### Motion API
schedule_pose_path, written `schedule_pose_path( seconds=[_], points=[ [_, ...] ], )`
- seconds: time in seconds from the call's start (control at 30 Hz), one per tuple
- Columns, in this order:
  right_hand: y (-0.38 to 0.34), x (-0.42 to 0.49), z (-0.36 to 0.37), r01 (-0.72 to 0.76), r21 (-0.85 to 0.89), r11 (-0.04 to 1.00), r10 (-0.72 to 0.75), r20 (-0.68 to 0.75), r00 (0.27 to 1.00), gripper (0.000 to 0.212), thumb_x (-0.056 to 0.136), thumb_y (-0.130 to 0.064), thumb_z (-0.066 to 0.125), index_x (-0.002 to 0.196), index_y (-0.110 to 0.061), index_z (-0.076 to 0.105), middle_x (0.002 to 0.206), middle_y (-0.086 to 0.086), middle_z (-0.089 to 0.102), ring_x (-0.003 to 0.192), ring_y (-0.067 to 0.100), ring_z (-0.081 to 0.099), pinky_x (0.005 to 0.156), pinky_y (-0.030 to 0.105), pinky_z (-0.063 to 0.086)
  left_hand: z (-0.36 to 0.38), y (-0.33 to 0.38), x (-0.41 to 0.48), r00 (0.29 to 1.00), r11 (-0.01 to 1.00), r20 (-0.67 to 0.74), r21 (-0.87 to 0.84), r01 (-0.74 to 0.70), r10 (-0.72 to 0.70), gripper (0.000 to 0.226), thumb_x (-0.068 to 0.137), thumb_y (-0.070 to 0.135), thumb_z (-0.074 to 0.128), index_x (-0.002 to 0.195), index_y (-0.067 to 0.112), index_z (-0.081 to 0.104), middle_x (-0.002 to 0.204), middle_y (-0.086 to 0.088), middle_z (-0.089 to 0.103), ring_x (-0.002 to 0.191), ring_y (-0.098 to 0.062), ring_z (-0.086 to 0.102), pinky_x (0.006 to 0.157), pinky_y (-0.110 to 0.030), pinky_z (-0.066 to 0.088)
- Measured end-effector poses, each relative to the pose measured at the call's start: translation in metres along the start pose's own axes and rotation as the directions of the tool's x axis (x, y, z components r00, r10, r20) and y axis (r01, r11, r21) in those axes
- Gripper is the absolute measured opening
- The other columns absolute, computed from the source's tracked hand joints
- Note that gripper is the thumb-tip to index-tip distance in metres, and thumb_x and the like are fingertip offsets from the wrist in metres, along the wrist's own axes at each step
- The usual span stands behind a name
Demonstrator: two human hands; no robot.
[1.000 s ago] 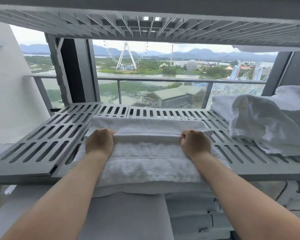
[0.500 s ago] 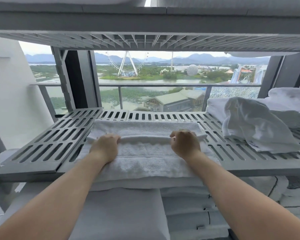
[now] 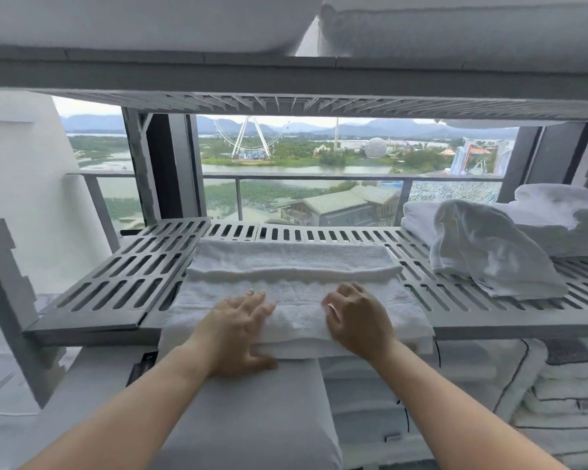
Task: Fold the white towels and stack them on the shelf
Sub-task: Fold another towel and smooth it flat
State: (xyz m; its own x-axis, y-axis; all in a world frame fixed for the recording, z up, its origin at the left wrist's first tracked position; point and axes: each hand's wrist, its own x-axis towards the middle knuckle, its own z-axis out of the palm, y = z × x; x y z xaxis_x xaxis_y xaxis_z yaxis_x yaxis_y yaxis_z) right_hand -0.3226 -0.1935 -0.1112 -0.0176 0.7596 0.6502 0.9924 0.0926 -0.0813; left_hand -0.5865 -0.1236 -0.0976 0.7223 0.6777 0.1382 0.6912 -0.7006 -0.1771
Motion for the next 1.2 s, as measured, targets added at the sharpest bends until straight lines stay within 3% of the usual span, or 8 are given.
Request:
schedule_pose_path(
  seconds=[0.1, 0.23, 0.37, 0.47, 0.57, 0.7, 1.0, 1.2],
  points=[
    [-0.004, -0.019, -0.001, -0.002, -0.025, 1.0, 0.003, 0.041, 0.999, 0.027, 0.095, -0.035, 0.047, 0.104, -0.019, 0.067, 0.098, 0.0, 0.061, 0.094, 0.022, 0.058, 0.076, 0.038, 0.053, 0.0, 0.004, -0.007, 0.995, 0.999, -0.094, 0.026, -0.034, 0.036, 0.096, 0.081, 0.078, 0.049, 0.157, 0.024, 0.026, 0.163, -0.005, 0.029, 0.15, -0.025, 0.029, 0.122, -0.044, 0.025],
    [-0.011, -0.034, -0.007, 0.029, -0.056, 0.998, -0.023, 0.108, 0.994, 0.04, 0.092, -0.051, 0.05, 0.12, -0.022, 0.056, 0.112, 0.0, 0.056, 0.1, 0.023, 0.054, 0.085, 0.04, 0.051, -0.003, 0.01, -0.016, 0.955, 0.991, -0.269, 0.081, -0.108, 0.126, 0.078, 0.071, 0.063, 0.076, 0.134, 0.019, 0.06, 0.131, -0.005, 0.064, 0.117, -0.027, 0.064, 0.093, -0.041, 0.056],
    [-0.011, -0.053, -0.012, 0.109, -0.173, 0.979, -0.056, 0.285, 0.957, 0.078, 0.079, -0.066, 0.058, 0.142, -0.027, 0.035, 0.142, 0.002, 0.042, 0.129, 0.027, 0.044, 0.112, 0.044, 0.035, 0.002, 0.02, -0.016, 0.982, 0.996, -0.174, 0.064, -0.057, 0.067, 0.083, 0.086, 0.061, 0.062, 0.154, 0.022, 0.034, 0.154, -0.006, 0.041, 0.14, -0.029, 0.041, 0.115, -0.044, 0.034],
    [-0.012, -0.062, -0.01, 0.116, -0.288, 0.95, -0.02, 0.316, 0.948, 0.096, 0.075, -0.053, 0.07, 0.153, -0.029, 0.018, 0.154, 0.004, 0.03, 0.143, 0.029, 0.03, 0.122, 0.046, 0.02, -0.001, 0.026, -0.014, 0.987, 0.994, -0.158, 0.104, -0.021, 0.037, 0.067, 0.096, 0.045, 0.05, 0.155, 0.023, 0.026, 0.158, -0.006, 0.035, 0.143, -0.028, 0.036, 0.117, -0.043, 0.029],
    [-0.019, -0.065, -0.003, 0.053, -0.326, 0.944, 0.039, 0.268, 0.963, 0.096, 0.074, -0.034, 0.076, 0.154, -0.03, 0.022, 0.152, 0.006, 0.034, 0.142, 0.032, 0.033, 0.121, 0.049, 0.021, 0.002, 0.028, -0.014, 0.986, 0.993, -0.167, 0.114, 0.009, 0.01, 0.058, 0.101, 0.024, 0.033, 0.157, 0.023, 0.023, 0.161, -0.008, 0.031, 0.146, -0.027, 0.033, 0.117, -0.042, 0.028],
    [-0.028, -0.063, 0.0, 0.005, -0.337, 0.942, 0.07, 0.21, 0.975, 0.082, 0.076, -0.009, 0.061, 0.15, -0.027, 0.032, 0.147, 0.009, 0.042, 0.135, 0.035, 0.042, 0.116, 0.052, 0.029, 0.003, 0.03, -0.013, 0.995, 0.992, -0.1, 0.12, 0.033, -0.021, 0.064, 0.101, 0.025, 0.036, 0.16, 0.022, 0.011, 0.165, -0.009, 0.02, 0.151, -0.029, 0.023, 0.119, -0.05, 0.025],
    [-0.039, -0.06, -0.016, -0.085, -0.217, 0.972, 0.112, 0.116, 0.987, 0.055, 0.076, -0.003, 0.058, 0.13, -0.018, 0.059, 0.127, 0.005, 0.065, 0.12, 0.029, 0.06, 0.106, 0.045, 0.046, 0.01, 0.034, -0.015, 0.992, 0.992, -0.122, 0.121, 0.038, -0.023, 0.06, 0.103, 0.016, 0.022, 0.161, 0.021, 0.01, 0.167, -0.01, 0.018, 0.153, -0.028, 0.019, 0.12, -0.053, 0.023],
    [-0.043, -0.064, -0.029, -0.232, -0.034, 0.972, 0.232, -0.016, 0.973, 0.032, 0.083, -0.001, 0.061, 0.108, -0.02, 0.069, 0.099, -0.002, 0.066, 0.092, 0.022, 0.064, 0.068, 0.034, 0.055, -0.002, 0.019, -0.024, 0.973, 1.0, -0.231, -0.014, -0.014, 0.01, 0.062, 0.091, 0.017, 0.038, 0.152, 0.029, 0.038, 0.153, 0.003, 0.047, 0.138, -0.022, 0.047, 0.107, -0.039, 0.045]
  ],
)
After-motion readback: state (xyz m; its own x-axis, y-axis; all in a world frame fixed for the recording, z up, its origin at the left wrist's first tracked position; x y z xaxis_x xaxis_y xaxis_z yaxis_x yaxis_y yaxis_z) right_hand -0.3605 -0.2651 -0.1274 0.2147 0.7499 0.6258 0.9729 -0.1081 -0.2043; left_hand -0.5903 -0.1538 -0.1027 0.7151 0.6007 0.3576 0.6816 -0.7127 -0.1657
